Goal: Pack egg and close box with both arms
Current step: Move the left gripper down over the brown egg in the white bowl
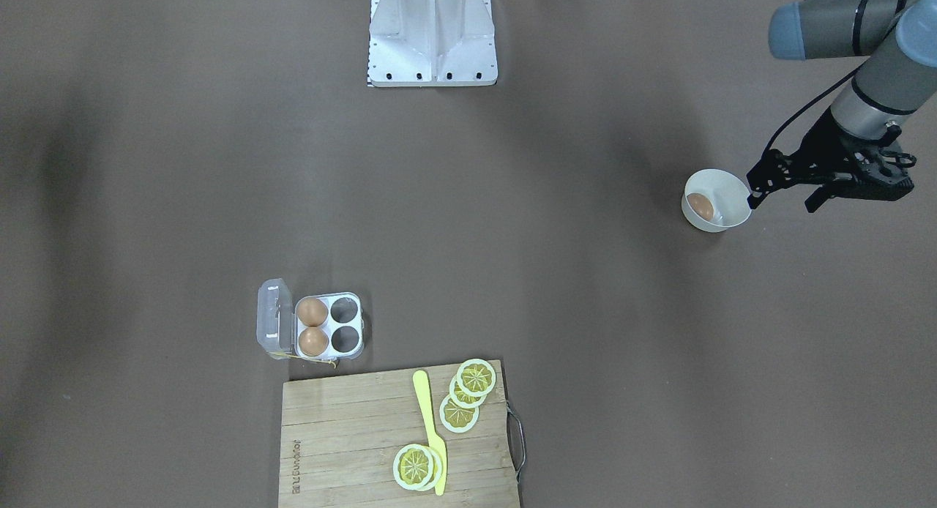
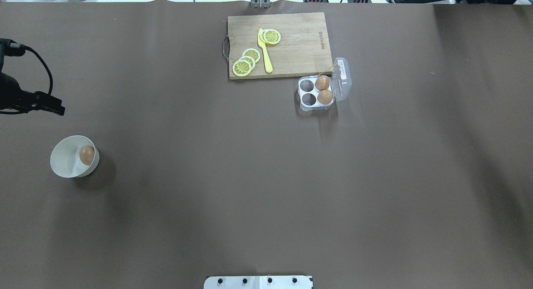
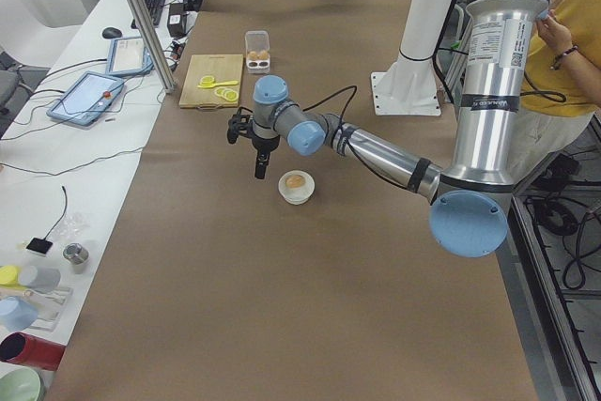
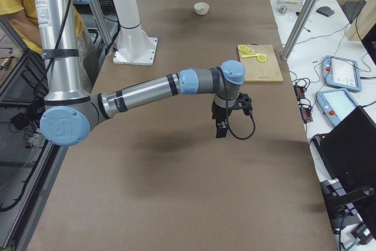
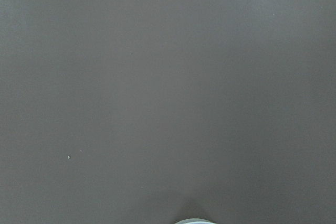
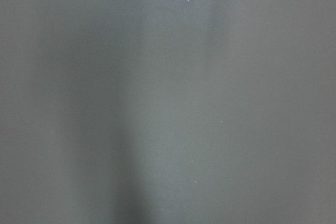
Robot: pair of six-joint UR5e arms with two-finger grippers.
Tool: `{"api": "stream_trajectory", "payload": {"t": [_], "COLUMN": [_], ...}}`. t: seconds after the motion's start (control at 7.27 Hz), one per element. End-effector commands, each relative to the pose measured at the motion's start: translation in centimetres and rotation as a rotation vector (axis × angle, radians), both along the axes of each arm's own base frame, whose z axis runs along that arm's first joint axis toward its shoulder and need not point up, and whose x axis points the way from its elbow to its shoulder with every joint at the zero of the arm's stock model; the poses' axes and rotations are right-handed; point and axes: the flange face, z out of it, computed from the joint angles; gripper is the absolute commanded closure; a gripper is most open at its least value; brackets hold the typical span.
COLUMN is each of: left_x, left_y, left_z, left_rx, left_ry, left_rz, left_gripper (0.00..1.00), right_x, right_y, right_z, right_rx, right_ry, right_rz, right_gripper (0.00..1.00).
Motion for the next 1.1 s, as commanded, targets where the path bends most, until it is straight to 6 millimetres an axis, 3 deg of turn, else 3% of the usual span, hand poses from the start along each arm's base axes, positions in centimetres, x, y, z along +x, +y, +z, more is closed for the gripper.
{"api": "stream_trajectory", "payload": {"t": [0.0,0.14,0.55,0.96], "left_x": [3.2,3.9,6.3,7.4], "left_y": [3.2,4.2,5.7,6.3], "left_z": [2.0,2.9,2.9,2.7], "left_rx": [0.001,-0.01,-0.03,-0.015], "left_ry": [0.006,-0.007,0.0,0.017], "left_rz": [0.001,0.014,0.047,0.071], "left_gripper": [0.03,0.03,0.04,0.17], "right_x": [0.0,0.0,0.0,0.0], "right_y": [-0.1,-0.2,-0.2,-0.2], "right_z": [-0.1,-0.3,-0.3,-0.1], "right_rx": [0.006,0.01,0.01,0.008], "right_ry": [0.002,0.002,0.002,0.002], "right_rz": [-0.004,-0.005,-0.005,-0.006], "right_gripper": [0.0,0.0,0.0,0.0]}}
